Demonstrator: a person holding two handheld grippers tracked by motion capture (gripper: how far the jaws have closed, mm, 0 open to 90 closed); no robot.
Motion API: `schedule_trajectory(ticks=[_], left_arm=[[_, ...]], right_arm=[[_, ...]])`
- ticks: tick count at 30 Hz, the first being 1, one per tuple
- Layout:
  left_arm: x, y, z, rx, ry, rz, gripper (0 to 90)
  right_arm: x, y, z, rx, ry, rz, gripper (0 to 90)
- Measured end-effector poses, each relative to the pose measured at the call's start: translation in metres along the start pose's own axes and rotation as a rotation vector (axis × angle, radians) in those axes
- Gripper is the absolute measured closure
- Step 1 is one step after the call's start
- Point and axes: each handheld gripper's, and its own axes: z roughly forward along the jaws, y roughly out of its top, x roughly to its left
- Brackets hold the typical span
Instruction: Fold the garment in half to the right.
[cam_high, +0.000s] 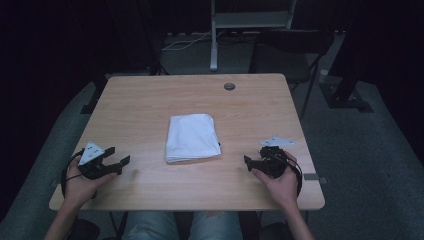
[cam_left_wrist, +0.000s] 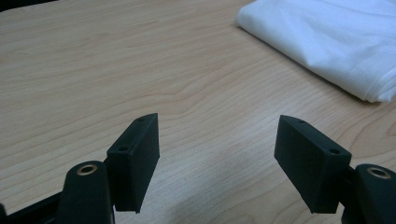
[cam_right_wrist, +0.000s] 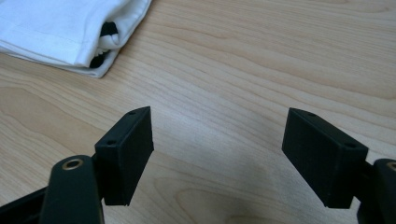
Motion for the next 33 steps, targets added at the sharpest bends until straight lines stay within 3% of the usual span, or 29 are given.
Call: schedule_trajectory(ticks=[33], left_arm=[[0.014, -0.015, -0.006, -0.013, 0.033, -0.028, 31.1]], right_arm=[[-0.021, -0.017, -0.009, -0.012, -0.043, 0.053, 23.6]])
